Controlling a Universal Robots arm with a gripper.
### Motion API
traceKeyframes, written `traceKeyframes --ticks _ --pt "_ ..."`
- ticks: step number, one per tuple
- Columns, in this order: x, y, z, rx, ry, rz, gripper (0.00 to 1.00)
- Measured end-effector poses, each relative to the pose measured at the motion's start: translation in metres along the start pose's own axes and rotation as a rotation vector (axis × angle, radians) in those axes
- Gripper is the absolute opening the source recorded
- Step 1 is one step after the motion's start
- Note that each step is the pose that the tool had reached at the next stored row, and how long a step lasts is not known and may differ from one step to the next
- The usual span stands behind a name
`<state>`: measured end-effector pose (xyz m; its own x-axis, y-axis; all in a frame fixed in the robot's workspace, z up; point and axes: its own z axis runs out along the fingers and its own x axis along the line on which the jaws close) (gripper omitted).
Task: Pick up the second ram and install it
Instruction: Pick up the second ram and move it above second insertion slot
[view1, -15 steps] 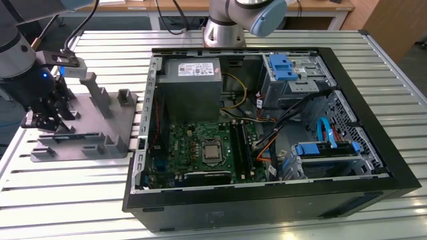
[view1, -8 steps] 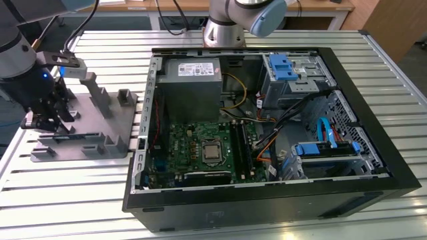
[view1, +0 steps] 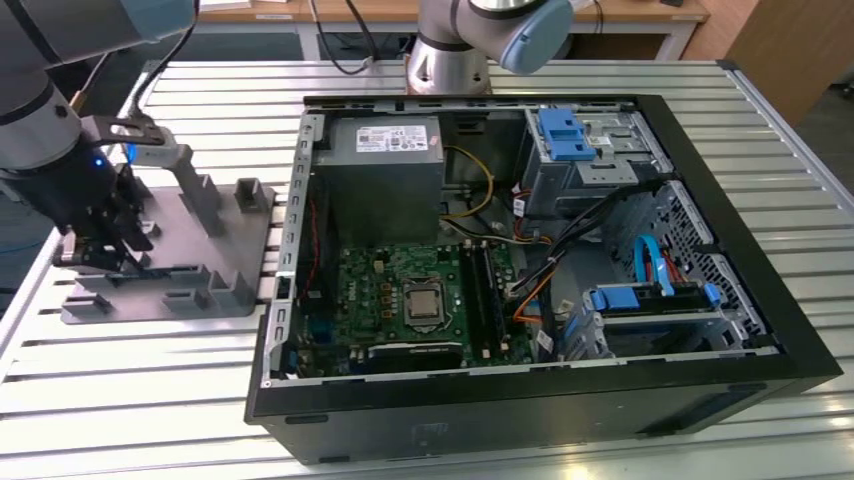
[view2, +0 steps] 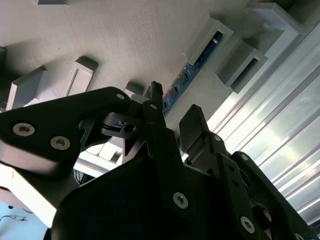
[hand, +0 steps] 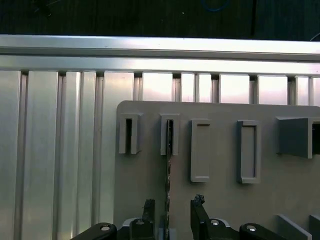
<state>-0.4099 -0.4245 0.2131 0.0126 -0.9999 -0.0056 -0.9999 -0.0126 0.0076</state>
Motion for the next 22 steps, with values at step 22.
traceKeyframes --ticks 22 --pt "0.0009 0.0044 0.0278 -0.0002 -0.0019 -0.035 0.41"
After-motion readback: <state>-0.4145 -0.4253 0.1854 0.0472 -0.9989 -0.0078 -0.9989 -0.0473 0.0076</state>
